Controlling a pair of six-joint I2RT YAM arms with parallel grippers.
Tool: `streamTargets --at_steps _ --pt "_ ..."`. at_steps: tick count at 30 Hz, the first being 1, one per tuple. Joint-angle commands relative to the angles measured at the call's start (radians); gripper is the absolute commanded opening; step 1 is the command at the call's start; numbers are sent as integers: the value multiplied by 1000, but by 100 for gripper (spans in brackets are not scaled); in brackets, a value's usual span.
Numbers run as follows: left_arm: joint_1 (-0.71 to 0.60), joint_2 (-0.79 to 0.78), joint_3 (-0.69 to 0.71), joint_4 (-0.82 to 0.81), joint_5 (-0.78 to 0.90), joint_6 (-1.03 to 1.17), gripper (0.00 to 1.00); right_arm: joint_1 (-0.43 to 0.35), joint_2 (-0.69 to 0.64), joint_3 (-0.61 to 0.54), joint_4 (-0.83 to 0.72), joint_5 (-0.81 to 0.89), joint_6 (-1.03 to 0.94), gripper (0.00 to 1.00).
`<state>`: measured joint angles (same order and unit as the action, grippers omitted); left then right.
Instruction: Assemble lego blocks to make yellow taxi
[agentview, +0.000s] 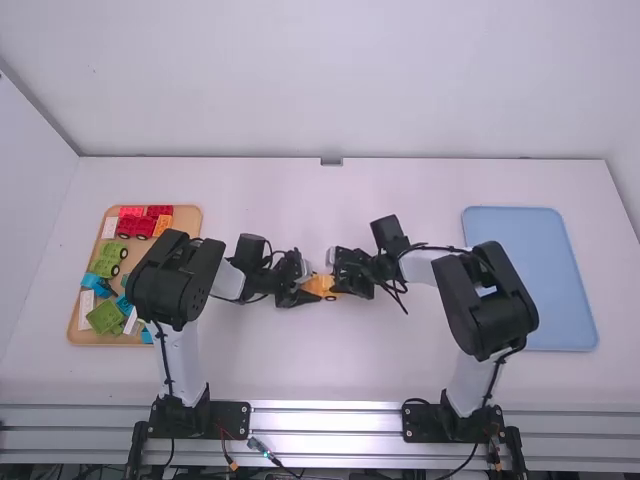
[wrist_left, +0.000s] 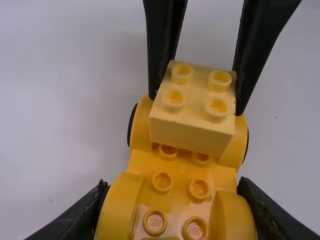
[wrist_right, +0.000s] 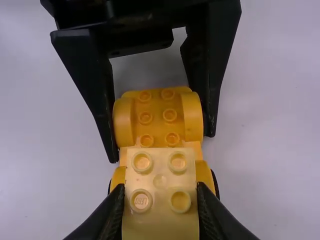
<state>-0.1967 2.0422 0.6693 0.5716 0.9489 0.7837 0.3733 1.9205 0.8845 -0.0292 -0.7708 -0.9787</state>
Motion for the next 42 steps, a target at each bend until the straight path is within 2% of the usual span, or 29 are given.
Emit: streamTargets --at_steps 1,4,8,10,13,14,18,42 --pt "0 19 -6 -17 -49 -10 51 1 21 3 -2 69 6 17" --pt "-1 19 -6 -17 -49 -10 51 1 21 3 -3 69 6 20" --pt "0 19 -6 -18 -49 -10 52 2 21 3 -2 64 5 28" --pt "0 19 -6 -21 -49 -10 53 0 21 3 -2 61 2 36" --pt "-1 19 -6 -21 -49 -10 53 1 21 3 -2 61 2 40" --pt "0 19 -6 -21 -49 -10 52 0 21 3 -1 61 2 46" --pt "0 19 -6 -21 -49 -10 53 0 21 3 6 61 3 51" --pt "0 19 -6 -21 -49 -10 52 1 21 3 46 8 21 51"
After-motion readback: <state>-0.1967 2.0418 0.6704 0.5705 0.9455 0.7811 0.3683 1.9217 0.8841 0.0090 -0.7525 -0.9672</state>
